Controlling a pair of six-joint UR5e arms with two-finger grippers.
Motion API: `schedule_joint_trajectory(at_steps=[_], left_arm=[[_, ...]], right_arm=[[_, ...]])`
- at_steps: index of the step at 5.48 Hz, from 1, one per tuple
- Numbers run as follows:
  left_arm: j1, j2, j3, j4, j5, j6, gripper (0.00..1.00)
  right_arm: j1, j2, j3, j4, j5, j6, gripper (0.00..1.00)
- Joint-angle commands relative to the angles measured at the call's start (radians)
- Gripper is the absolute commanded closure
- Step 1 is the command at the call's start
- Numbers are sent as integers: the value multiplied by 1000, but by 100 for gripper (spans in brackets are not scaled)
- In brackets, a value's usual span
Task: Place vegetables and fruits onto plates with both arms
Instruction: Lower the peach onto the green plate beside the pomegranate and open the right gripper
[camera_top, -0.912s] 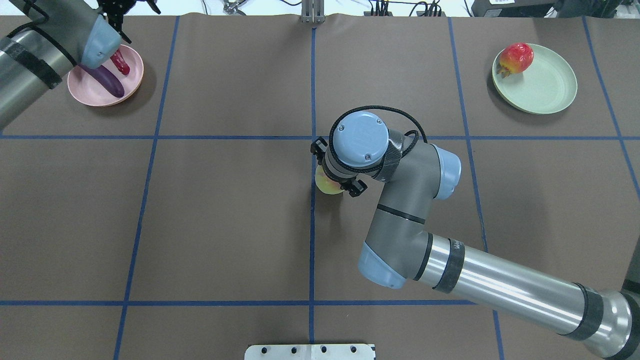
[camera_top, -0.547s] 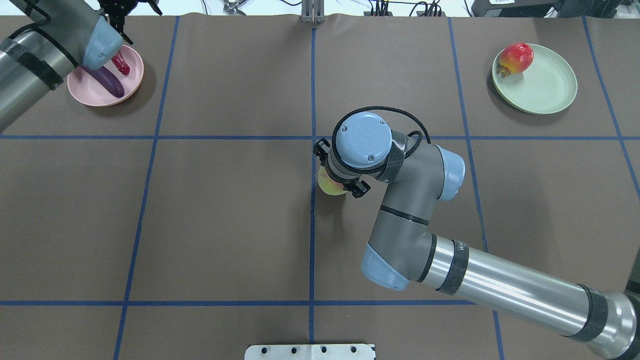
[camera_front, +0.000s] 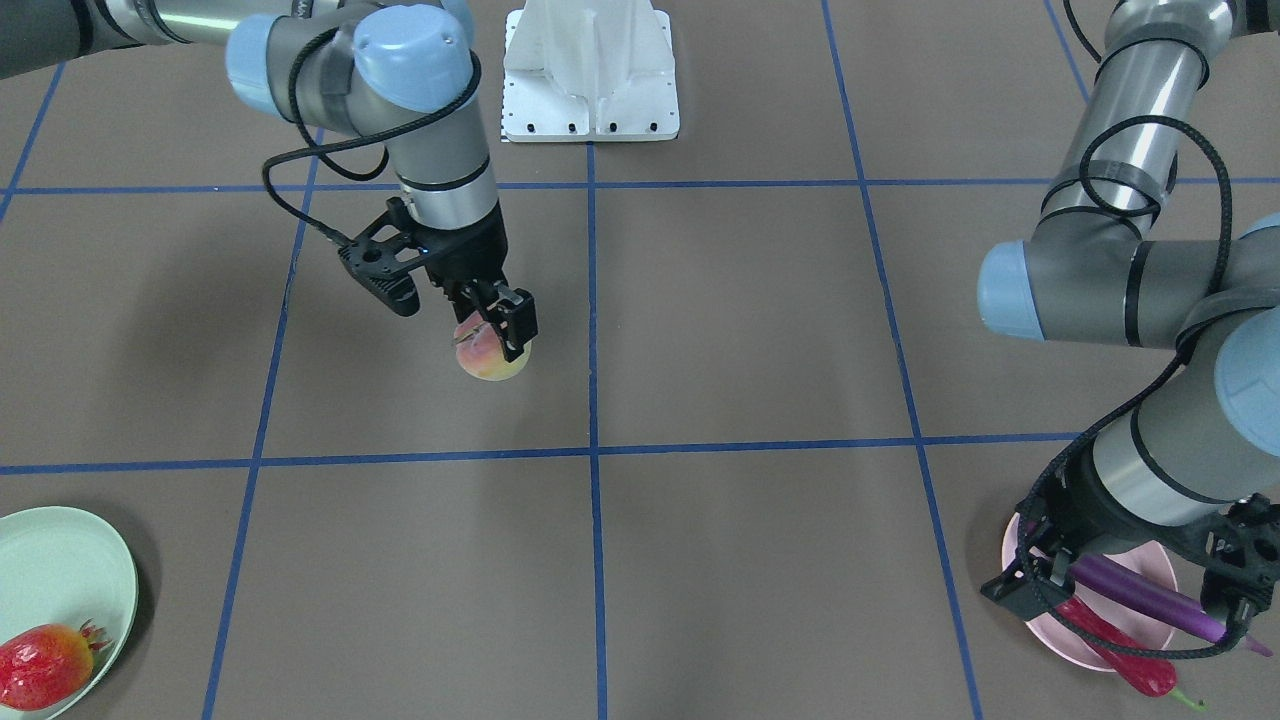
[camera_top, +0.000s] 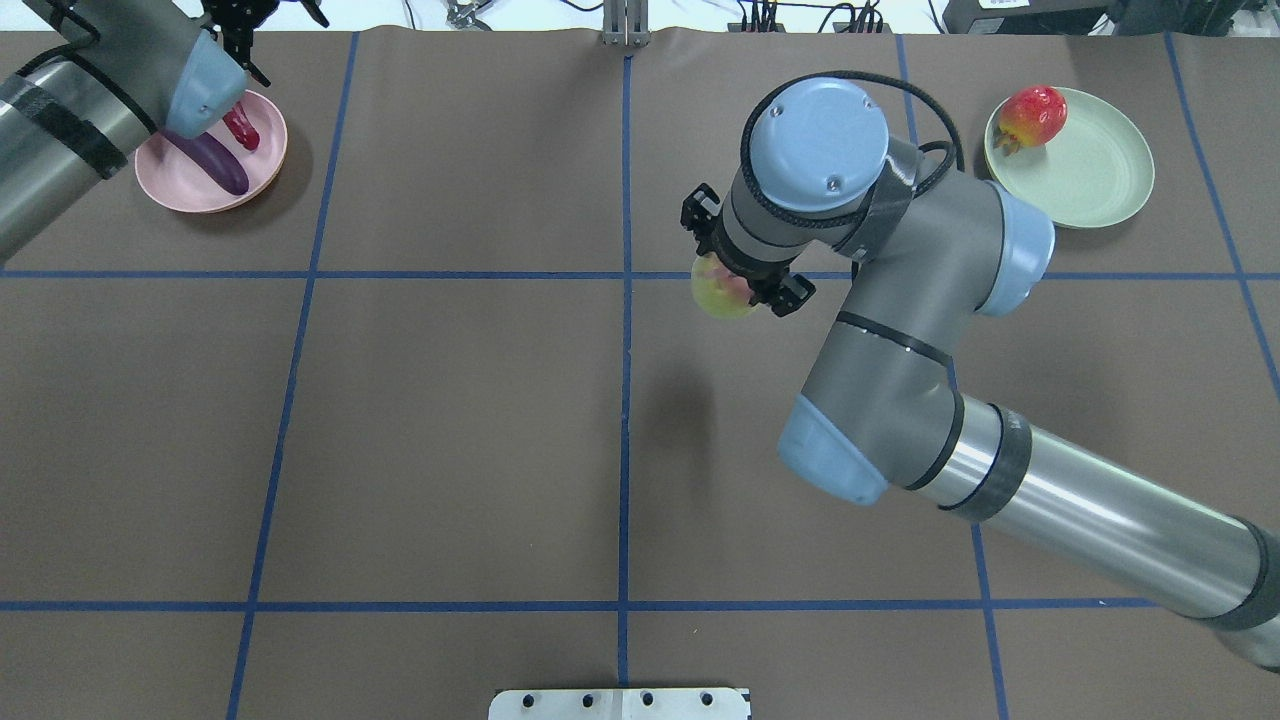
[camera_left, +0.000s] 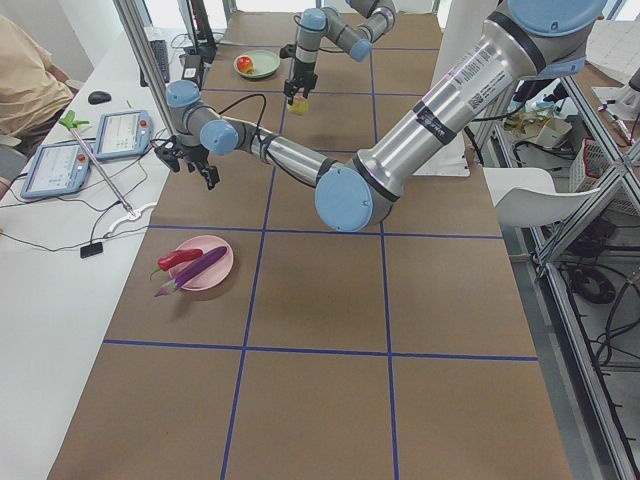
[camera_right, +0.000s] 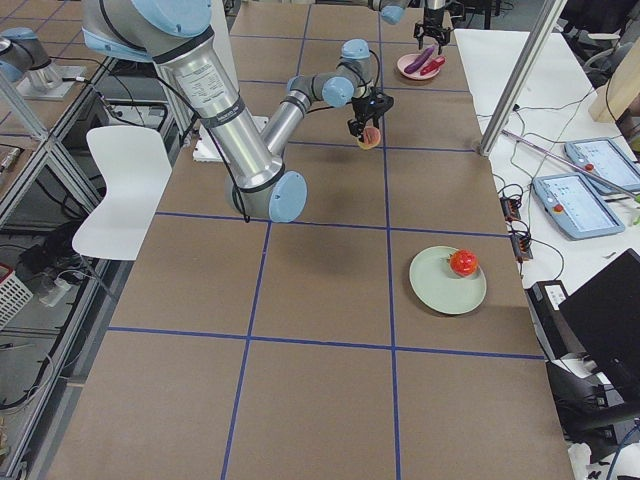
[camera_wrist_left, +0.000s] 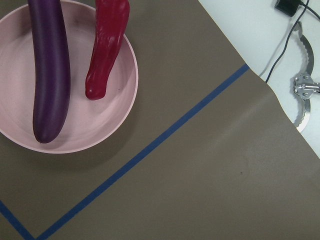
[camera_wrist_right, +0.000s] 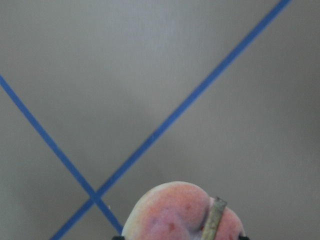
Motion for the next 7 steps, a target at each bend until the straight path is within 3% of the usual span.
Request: schedule_joint_trajectory(at_steps=[1, 2, 3, 4, 7], left_arm=[[2, 5, -41, 1, 1, 0, 0], [3, 7, -45, 0, 3, 0, 0], [3, 2, -45, 1, 3, 0, 0], [5, 1, -44, 1, 4, 0, 0], [12, -1, -45, 2, 6, -39, 0]], right_arm=[[236, -25, -207, 18, 48, -345, 100], [346, -28, -415, 176, 67, -511, 100], [407, -28, -552, 260, 67, -619, 100], [421, -42, -581, 262, 67, -658, 100], [442, -89, -530, 265, 139, -684, 100]])
